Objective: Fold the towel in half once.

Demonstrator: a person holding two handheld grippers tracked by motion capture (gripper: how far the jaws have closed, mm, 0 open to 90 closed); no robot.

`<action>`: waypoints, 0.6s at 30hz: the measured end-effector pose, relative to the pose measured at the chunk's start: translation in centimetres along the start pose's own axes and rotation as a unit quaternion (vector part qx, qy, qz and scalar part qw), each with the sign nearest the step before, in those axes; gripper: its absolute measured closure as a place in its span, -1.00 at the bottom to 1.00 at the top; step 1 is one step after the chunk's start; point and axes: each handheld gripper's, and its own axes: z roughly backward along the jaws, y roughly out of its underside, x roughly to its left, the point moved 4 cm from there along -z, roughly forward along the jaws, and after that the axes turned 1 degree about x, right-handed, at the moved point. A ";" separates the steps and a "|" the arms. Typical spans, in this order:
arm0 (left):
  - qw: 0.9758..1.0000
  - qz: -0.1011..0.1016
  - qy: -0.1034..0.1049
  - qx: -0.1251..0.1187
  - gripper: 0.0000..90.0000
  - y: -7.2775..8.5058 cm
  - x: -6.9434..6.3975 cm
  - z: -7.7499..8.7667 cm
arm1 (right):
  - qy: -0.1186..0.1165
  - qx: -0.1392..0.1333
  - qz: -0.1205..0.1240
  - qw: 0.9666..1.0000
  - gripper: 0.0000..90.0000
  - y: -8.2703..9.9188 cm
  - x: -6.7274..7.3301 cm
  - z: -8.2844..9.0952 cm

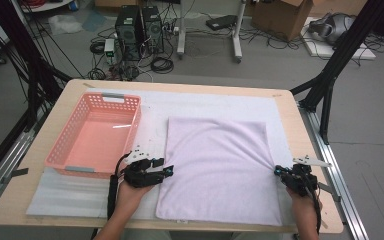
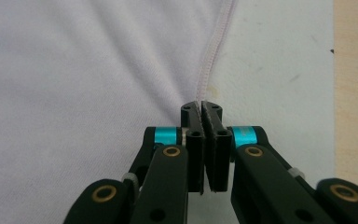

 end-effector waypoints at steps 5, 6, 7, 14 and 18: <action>1.000 0.000 -0.002 0.006 0.12 0.1 0.1 -0.1 | -0.015 -0.028 -0.003 0.999 0.59 -0.3 0.1 0.5; 1.000 0.000 -0.002 0.006 0.15 0.1 0.1 -0.2 | -0.017 -0.037 -0.003 0.999 0.58 -0.4 0.0 0.6; 1.000 0.000 -0.002 0.006 0.17 0.1 0.1 -0.2 | -0.018 -0.042 -0.003 0.999 0.58 -0.6 -0.2 0.7; 1.000 0.000 0.003 -0.001 0.16 0.0 0.1 0.0 | -0.038 -0.055 0.049 0.997 0.58 -3.9 -0.8 -1.8; 1.000 -0.004 0.005 -0.008 0.11 -0.1 0.1 -0.2 | -0.058 -0.037 0.087 0.994 0.55 -6.2 0.2 -5.2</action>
